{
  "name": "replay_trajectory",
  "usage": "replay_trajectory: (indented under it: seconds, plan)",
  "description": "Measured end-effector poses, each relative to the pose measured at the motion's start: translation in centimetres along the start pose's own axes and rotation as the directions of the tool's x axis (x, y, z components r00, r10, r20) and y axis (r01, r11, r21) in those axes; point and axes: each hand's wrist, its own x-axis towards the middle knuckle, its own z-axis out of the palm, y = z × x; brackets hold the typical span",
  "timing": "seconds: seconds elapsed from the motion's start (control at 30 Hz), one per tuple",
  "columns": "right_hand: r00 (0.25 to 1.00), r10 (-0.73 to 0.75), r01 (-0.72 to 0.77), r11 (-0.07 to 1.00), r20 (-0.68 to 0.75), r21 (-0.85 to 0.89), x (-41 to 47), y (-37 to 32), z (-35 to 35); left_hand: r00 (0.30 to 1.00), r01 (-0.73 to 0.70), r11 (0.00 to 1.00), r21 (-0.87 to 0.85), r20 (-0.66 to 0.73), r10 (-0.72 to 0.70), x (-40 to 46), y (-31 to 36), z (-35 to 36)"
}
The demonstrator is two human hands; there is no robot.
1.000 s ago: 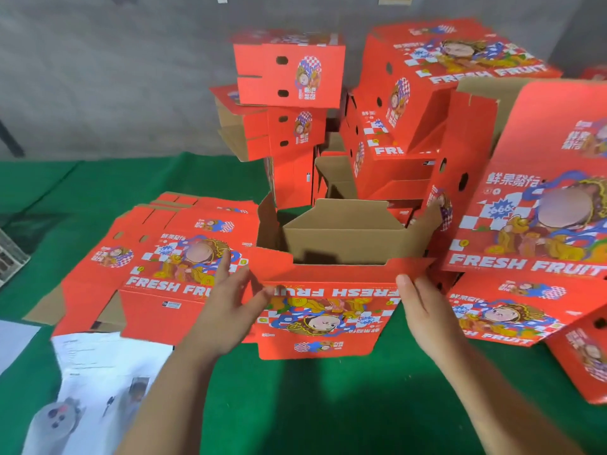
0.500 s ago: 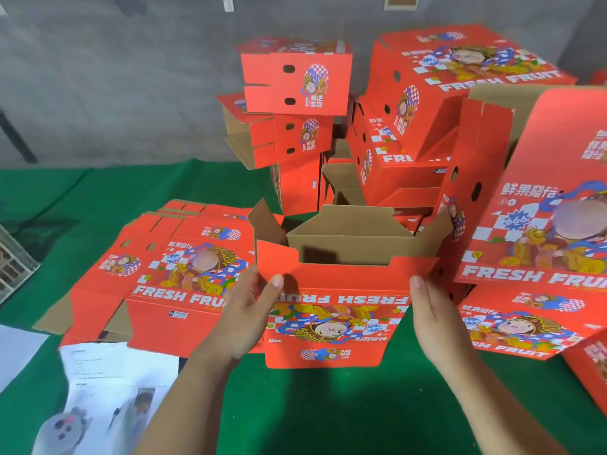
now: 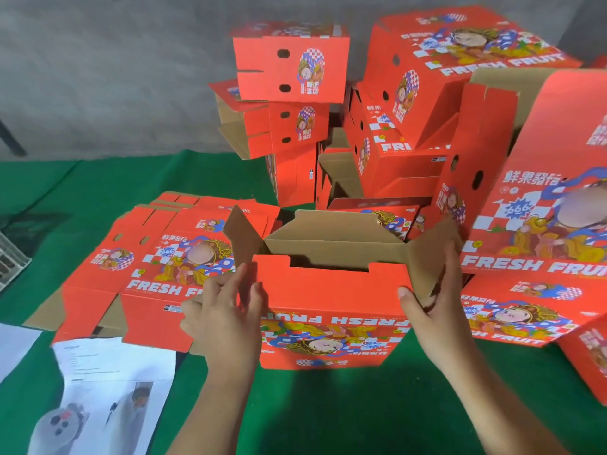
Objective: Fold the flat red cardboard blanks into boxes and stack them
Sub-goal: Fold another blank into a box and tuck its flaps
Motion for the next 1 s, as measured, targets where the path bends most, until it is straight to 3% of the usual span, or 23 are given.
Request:
replay_trajectory:
  seconds: [0.13, 0.27, 0.37, 0.47, 0.63, 0.77, 0.83, 0.9, 1.0]
  plan:
    - [0.997, -0.073, 0.074, 0.996, 0.02, -0.057, -0.7, -0.9, 0.7, 0.998, -0.049, 0.997, -0.06, 0.034, 0.051, 0.1, -0.8, -0.4]
    - [0.991, -0.118, 0.124, 0.985, 0.059, -0.118, -0.8, -0.7, 0.9, 0.971, -0.172, 0.97, -0.17, 0.138, 0.196, 0.7, -1.0, -0.7]
    - [0.977, -0.167, 0.197, 0.946, 0.131, -0.257, -0.9, -0.3, 1.2, 0.884, -0.29, 0.944, -0.159, 0.332, 0.328, 2.2, -1.1, -1.2]
    - [0.969, -0.196, 0.232, 0.932, 0.149, -0.279, -0.9, -0.3, 0.9, 0.802, -0.374, 0.907, -0.195, 0.423, 0.421, 4.0, -0.4, -1.2]
    - [0.966, -0.178, 0.226, 0.934, 0.189, -0.277, -1.0, -0.4, 0.4, 0.594, -0.377, 0.854, -0.36, 0.613, 0.521, 7.1, 2.1, 0.3]
    - [0.965, -0.141, 0.2, 0.94, 0.22, -0.278, -1.7, 0.0, -0.2, 0.609, -0.366, 0.904, -0.218, 0.679, 0.411, 9.0, 4.2, 1.4]
    - [0.967, -0.154, 0.208, 0.938, 0.203, -0.279, -1.9, 0.0, 0.0, 0.556, -0.403, 0.907, -0.124, 0.754, 0.35, 9.6, 4.8, 2.1]
    - [0.965, -0.177, 0.228, 0.931, 0.196, -0.285, -2.1, 0.1, 0.3, 0.507, -0.527, 0.85, 0.009, 0.806, 0.306, 9.2, 4.4, 3.1]
    - [0.956, -0.155, 0.224, 0.935, 0.249, -0.276, -2.1, 0.6, 0.2, 0.657, -0.593, 0.794, 0.134, 0.651, 0.381, 6.7, 3.3, 4.0]
